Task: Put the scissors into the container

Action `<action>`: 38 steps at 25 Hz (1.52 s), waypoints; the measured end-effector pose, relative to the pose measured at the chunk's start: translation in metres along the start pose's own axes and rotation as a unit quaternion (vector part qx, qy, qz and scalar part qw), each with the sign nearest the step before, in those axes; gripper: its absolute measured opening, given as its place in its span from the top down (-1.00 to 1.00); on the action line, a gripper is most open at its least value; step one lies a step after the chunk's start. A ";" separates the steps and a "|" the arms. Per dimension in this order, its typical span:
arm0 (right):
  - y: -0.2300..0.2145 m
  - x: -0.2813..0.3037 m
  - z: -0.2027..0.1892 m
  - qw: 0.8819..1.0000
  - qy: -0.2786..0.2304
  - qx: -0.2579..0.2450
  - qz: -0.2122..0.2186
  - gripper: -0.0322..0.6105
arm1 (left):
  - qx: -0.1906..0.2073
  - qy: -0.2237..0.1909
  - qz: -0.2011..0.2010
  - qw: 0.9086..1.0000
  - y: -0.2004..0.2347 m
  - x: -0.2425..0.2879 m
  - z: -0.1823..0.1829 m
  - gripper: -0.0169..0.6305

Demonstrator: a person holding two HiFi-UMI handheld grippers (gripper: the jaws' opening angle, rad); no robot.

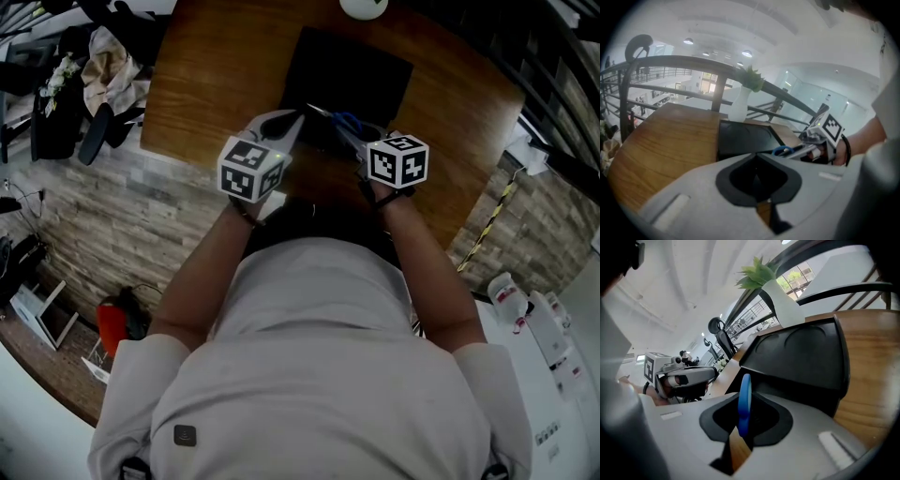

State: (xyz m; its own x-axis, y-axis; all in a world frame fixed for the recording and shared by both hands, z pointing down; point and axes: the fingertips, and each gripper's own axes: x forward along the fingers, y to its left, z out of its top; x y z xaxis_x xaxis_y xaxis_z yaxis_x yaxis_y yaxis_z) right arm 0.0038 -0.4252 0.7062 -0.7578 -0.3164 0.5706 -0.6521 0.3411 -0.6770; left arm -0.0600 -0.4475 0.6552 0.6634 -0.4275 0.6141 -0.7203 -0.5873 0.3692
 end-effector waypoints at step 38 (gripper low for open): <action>-0.010 0.026 -0.011 0.993 0.025 -0.082 -0.080 0.36 | -0.025 0.000 -0.015 1.000 -0.007 0.007 -0.017 0.94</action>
State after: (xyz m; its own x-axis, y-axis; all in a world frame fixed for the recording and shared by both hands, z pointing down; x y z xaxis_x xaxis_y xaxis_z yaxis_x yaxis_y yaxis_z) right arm -0.0093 -0.4268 0.7326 -0.6414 -0.3357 0.6899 -0.7558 0.4312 -0.4928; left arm -0.0534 -0.4344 0.6688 0.6842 -0.4099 0.6032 -0.7097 -0.5649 0.4211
